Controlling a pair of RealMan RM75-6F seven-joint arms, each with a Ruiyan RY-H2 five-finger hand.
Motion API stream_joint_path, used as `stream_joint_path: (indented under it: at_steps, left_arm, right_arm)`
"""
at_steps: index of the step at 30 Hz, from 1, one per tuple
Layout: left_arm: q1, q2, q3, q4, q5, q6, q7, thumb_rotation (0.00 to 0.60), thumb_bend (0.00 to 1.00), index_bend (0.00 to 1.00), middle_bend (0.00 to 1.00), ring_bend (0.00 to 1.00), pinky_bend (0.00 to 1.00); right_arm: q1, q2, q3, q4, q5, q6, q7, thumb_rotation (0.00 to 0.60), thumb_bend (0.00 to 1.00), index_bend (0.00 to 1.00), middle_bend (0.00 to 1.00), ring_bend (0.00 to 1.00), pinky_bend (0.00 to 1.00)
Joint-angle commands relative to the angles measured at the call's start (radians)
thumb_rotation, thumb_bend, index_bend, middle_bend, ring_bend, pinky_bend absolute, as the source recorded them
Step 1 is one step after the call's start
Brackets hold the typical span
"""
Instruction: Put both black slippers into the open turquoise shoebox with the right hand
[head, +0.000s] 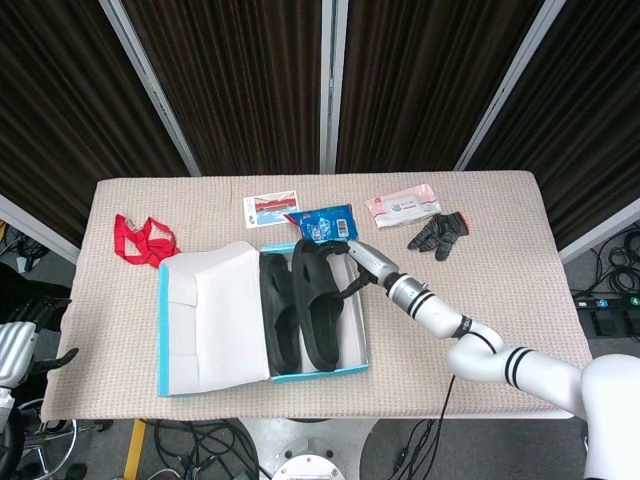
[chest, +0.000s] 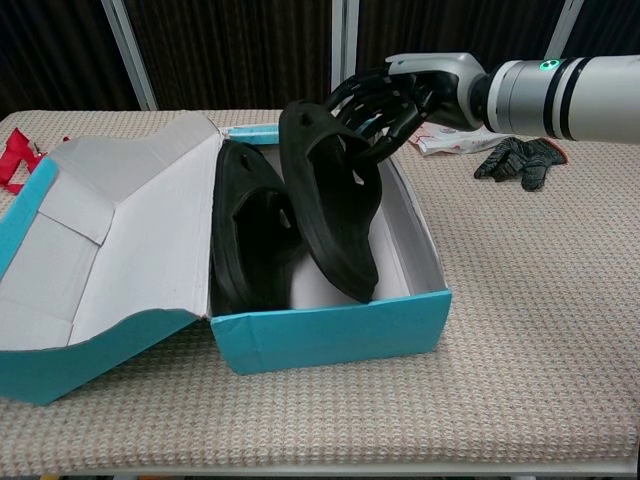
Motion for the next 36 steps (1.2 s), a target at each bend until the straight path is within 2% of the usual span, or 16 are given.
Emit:
stream_joint_path:
  at_steps: [1,10,33,36]
  left_arm:
    - [0.001,-0.001,0.000,0.002,0.000,0.003,-0.003,0.600,0.17,0.22,0.23,0.13,0.20]
    - [0.002,-0.006,0.002,0.011,0.004,0.003,-0.007,0.600,0.17,0.22,0.23,0.13,0.20]
    - [0.001,-0.004,0.001,0.008,0.005,0.002,-0.007,0.600,0.17,0.22,0.23,0.13,0.20]
    - [0.001,-0.003,0.000,0.006,0.003,0.001,-0.010,0.600,0.18,0.23,0.23,0.13,0.20]
  right_arm:
    - [0.008,-0.013,0.001,0.018,0.006,-0.007,0.000,0.600,0.07,0.64,0.54,0.19,0.19]
    - [0.020,-0.038,0.001,0.066,0.015,-0.003,-0.036,0.600,0.07,0.64,0.54,0.19,0.20]
    - [0.028,-0.074,-0.050,0.106,0.017,-0.039,-0.161,0.600,0.10,0.65,0.53,0.19,0.20]
    - [0.027,-0.069,-0.048,0.095,0.015,-0.037,-0.160,0.600,0.06,0.63,0.51,0.19,0.20]
